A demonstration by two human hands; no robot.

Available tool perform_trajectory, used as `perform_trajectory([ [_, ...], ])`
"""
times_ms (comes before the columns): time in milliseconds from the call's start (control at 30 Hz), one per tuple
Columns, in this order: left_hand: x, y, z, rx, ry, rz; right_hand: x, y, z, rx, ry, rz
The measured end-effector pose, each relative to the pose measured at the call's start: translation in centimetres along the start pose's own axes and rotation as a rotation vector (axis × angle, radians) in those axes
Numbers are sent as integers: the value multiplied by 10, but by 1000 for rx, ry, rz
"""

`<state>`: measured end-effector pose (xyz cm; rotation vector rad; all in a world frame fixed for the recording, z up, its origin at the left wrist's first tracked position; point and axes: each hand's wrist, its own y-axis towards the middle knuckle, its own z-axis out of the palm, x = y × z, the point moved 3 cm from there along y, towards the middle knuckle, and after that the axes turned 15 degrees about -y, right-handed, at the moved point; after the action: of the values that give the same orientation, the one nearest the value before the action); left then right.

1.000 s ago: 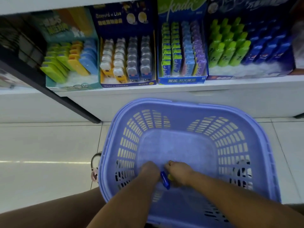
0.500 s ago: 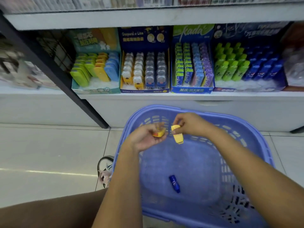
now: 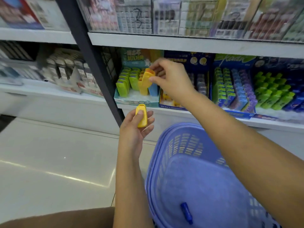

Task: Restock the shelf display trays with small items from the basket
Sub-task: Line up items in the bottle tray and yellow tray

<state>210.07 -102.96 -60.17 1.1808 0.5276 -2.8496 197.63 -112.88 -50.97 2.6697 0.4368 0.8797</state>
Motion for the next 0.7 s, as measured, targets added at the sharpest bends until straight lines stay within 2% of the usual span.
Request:
perform_trajectory([
  [100, -3, 5, -10, -92, 26, 44, 6, 26, 24, 115, -153, -26],
  [167, -5, 9, -11, -130, -41, 37, 0, 30, 36, 190, -242, -28],
  [267, -7, 15, -13, -157, -172, -2, -9, 20, 47, 167, -265, -10],
  [400, -1, 20, -15, -143, -187, -28, -9, 14, 57, 154, -308, -68],
  [567, 1, 21, -17, -104, -133, -4, -3, 17, 71, 185, -579, -187],
  [633, -1, 20, -16, -87, -87, 8, 3, 16, 66, 107, -508, -164],
  [667, -3, 19, -15, -85, -70, 12, 6, 16, 62, 102, -410, -182],
  [700, -5, 19, -14, -87, -54, 16, 9, 14, 58, 151, -444, -214],
])
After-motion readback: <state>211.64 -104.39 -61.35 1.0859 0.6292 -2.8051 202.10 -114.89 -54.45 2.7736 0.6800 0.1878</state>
